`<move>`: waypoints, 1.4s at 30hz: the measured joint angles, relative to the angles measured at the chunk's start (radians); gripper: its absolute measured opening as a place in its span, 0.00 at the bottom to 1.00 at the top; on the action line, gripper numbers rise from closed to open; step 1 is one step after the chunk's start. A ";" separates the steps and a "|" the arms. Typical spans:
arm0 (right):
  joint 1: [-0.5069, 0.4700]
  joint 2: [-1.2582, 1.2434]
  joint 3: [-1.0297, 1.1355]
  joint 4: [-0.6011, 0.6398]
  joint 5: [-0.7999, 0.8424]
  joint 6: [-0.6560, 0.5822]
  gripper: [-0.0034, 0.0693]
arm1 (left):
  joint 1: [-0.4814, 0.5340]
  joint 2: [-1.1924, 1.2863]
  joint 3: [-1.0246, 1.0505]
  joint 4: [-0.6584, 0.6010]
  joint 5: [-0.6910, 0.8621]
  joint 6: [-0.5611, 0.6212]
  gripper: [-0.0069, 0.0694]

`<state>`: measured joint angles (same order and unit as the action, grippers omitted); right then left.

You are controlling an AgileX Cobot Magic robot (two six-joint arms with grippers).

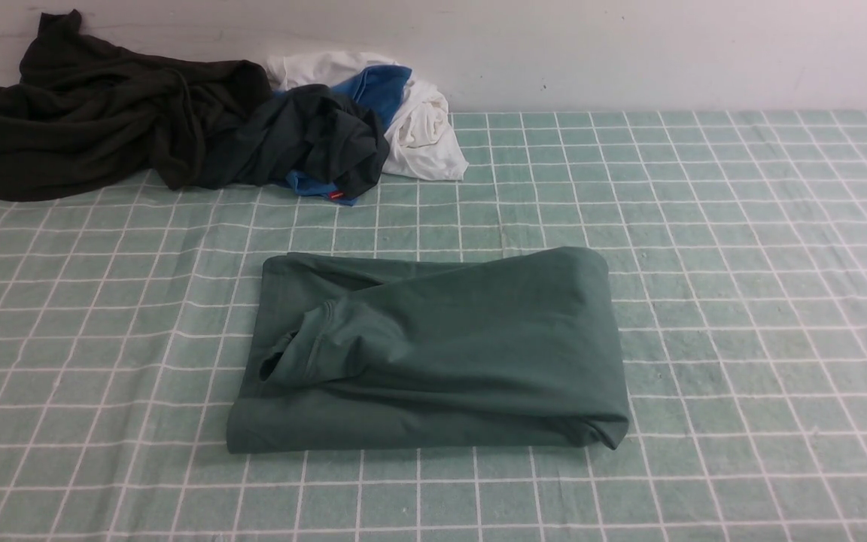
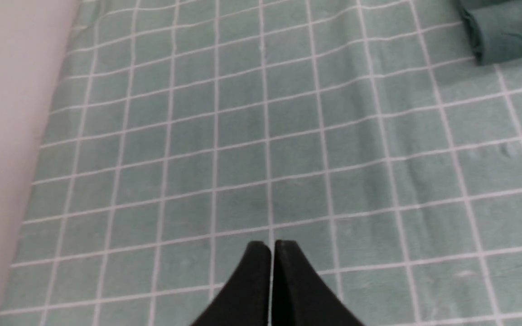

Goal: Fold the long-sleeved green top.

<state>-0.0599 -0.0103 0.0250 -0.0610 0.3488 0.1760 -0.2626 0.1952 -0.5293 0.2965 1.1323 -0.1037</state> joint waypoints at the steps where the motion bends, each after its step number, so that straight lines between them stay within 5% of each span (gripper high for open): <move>1: 0.000 0.000 0.000 0.000 0.000 0.000 0.03 | 0.002 0.000 0.001 -0.024 -0.031 0.000 0.09; 8: 0.000 0.000 0.000 0.000 0.000 0.000 0.03 | 0.093 -0.003 0.050 -0.234 -0.288 0.006 0.09; 20: 0.000 0.000 0.000 0.000 0.000 0.000 0.03 | 0.295 -0.179 0.458 -0.256 -0.880 0.080 0.09; 42: 0.000 0.000 -0.001 -0.001 0.003 0.000 0.03 | 0.304 -0.206 0.550 -0.345 -0.794 0.084 0.09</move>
<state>-0.0599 -0.0103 0.0241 -0.0619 0.3517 0.1760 0.0410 -0.0107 0.0203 -0.0486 0.3386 -0.0200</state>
